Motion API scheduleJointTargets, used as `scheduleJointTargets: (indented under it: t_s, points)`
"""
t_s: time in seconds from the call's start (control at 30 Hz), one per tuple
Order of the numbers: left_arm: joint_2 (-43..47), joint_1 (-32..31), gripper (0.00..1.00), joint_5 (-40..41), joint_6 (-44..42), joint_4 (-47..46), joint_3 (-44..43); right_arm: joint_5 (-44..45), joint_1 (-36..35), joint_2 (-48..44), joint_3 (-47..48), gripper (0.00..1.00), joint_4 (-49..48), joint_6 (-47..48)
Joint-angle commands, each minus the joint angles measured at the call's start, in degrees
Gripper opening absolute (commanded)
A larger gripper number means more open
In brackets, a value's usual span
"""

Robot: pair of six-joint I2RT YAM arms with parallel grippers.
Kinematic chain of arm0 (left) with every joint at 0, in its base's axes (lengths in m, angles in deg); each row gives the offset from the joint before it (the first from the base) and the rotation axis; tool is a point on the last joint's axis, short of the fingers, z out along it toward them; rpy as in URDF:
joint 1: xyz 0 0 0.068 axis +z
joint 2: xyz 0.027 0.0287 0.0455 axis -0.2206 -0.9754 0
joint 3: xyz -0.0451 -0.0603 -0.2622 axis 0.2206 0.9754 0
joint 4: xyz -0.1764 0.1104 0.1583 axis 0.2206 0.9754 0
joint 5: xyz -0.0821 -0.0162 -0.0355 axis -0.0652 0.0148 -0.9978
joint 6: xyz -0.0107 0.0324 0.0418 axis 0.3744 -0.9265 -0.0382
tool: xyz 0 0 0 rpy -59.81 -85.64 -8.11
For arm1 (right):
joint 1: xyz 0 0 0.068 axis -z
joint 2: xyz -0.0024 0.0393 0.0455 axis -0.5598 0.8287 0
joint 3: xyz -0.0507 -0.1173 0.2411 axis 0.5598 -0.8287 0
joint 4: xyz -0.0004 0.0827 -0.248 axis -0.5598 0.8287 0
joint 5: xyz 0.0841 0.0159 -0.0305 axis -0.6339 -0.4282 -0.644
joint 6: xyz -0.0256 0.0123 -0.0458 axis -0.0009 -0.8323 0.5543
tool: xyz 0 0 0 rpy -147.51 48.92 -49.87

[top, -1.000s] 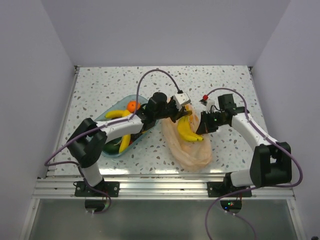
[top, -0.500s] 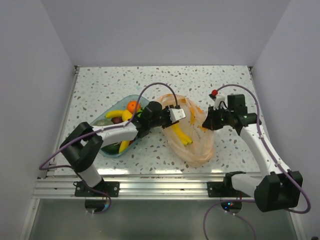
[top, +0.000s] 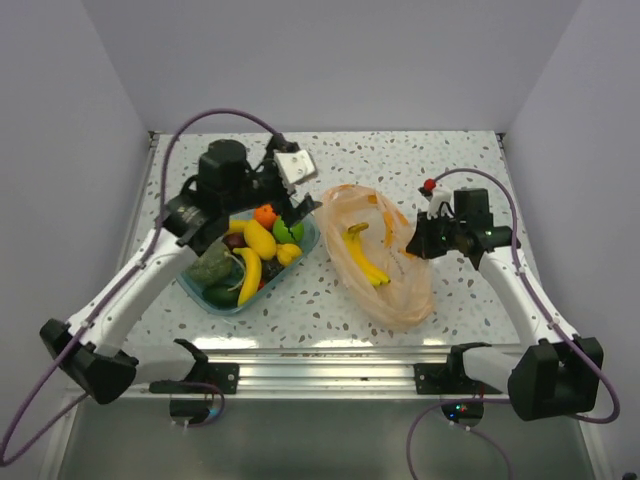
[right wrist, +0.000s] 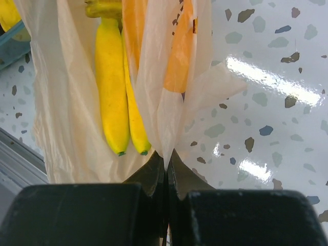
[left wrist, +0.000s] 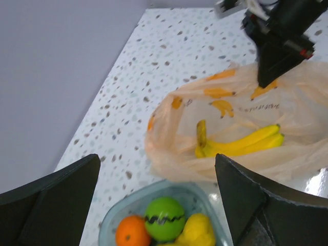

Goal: Place the fake fruits into the plastic bag and tie a complex knot

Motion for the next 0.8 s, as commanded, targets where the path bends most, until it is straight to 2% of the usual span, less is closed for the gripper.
scheduleJointTargets:
  t_s: [0.0, 0.03, 0.1, 0.17, 0.2, 0.27, 0.4, 0.57, 0.63, 0.77]
  points:
    - [4.7, 13.0, 1.0, -3.9, -5.0, 24.9, -1.9, -0.6, 0.1, -0.7, 0.6, 0.0, -2.1, -0.3]
    - [5.5, 16.6, 1.0, -6.2, -7.5, 27.7, -1.5, -0.7, 0.1, -0.7, 0.6, 0.0, -2.0, -0.2]
    - [7.5, 24.4, 1.0, -6.0, -15.5, 34.8, 0.0, -0.5, 0.1, -0.6, 0.6, 0.0, -1.4, 0.0]
    - [8.3, 28.7, 1.0, -5.6, -20.1, 40.1, 1.4, -0.6, 0.1, -0.6, 0.3, 0.0, -1.3, 0.4]
    - [8.2, 32.9, 1.0, -6.4, -24.8, 42.2, 1.6, -0.5, 0.1, -0.7, 0.2, 0.0, -1.2, 0.5]
    - [8.2, 34.7, 1.0, -6.3, -28.5, 46.2, 2.6, -0.4, 0.1, -0.7, -0.2, 0.0, -1.2, 0.7]
    - [9.0, 35.2, 0.98, -4.5, -41.7, 47.3, 5.7, -0.8, 0.1, -0.1, 0.0, 0.0, -0.8, 0.9]
    - [4.0, 33.7, 0.84, -2.1, -57.0, 51.3, 5.8, -1.3, 0.1, 1.2, 0.5, 0.0, -0.6, 0.8]
    - [2.5, 32.2, 0.81, 0.0, -59.0, 51.5, 5.9, -1.3, 0.1, 1.2, 0.5, 0.0, -0.6, 0.9]
    - [-1.8, 28.6, 0.79, 1.4, -61.7, 49.0, 7.3, -1.1, 0.1, 1.3, 0.4, 0.0, -0.4, 1.2]
